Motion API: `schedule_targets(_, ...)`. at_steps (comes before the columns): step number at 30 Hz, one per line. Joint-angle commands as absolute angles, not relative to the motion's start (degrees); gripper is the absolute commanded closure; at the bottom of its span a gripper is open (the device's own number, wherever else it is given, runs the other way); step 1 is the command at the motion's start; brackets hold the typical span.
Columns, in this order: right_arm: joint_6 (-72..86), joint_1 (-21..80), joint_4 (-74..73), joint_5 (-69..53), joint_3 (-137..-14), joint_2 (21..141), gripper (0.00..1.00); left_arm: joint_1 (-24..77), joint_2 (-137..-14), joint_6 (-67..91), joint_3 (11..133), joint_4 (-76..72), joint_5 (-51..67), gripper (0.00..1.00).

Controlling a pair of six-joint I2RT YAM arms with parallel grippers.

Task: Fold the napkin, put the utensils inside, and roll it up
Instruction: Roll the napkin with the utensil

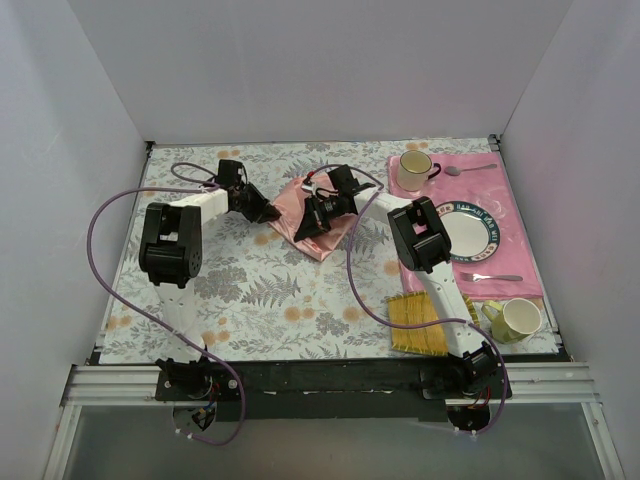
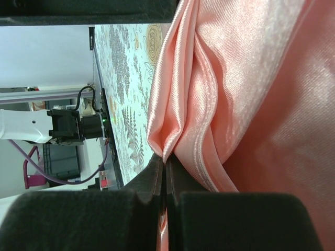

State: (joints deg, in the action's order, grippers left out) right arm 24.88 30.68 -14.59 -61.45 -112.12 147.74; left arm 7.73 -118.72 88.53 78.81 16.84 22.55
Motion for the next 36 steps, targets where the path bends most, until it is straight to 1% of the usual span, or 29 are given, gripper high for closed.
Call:
schedule_targets(1, 22.85, 29.97, -16.52, -56.43, -112.59, 150.64, 0.99, 7.47, -121.55, 84.57, 83.66, 21.52, 17.85, 0.84)
schedule_targets(5, 23.38, 29.71, -16.26, -56.42, -112.59, 150.82, 0.99, 7.47, -119.71, 80.78, 86.74, 25.65, 13.81, 0.8)
schedule_targets(10, 25.05, 29.71, -14.68, -56.6, -112.59, 150.91, 0.99, 8.26, -114.02, 79.1, 87.54, 26.28, 16.43, 0.74)
schedule_targets(13, 25.4, 29.53, -14.5, -56.6, -112.76, 151.08, 0.99, 8.61, -110.06, 81.64, 83.51, 23.21, 20.55, 0.75)
schedule_targets(14, 25.66, 29.44, -14.33, -56.69, -112.76, 151.08, 0.99, 8.7, -109.0, 82.78, 79.67, 19.9, 21.87, 0.77)
schedule_targets(17, 25.75, 29.44, -14.24, -56.69, -112.76, 151.17, 0.99, 9.23, -106.27, 87.53, 73.93, 11.82, 26.01, 0.82)
schedule_targets(19, 25.66, 29.44, -14.41, -56.69, -112.85, 151.26, 0.99, 9.67, -106.0, 90.34, 70.32, 9.15, 27.67, 0.85)
schedule_targets(27, 24.7, 29.18, -15.29, -56.69, -112.68, 151.0, 0.99, 10.55, -108.27, 97.81, 62.67, -7.98, 31.11, 0.87)
schedule_targets(30, 24.61, 29.18, -15.38, -56.86, -112.76, 151.08, 0.99, 10.9, -107.06, 97.12, 62.93, -7.48, 30.24, 0.86)
schedule_targets(34, 23.91, 29.0, -15.99, -56.78, -112.76, 151.0, 0.99, 10.9, -103.02, 93.96, 62.49, -1.44, 26.99, 0.84)
schedule_targets(36, 23.82, 29.0, -16.08, -56.78, -112.59, 150.91, 0.99, 10.81, -99.95, 92.37, 62.58, 2.95, 21.56, 0.85)
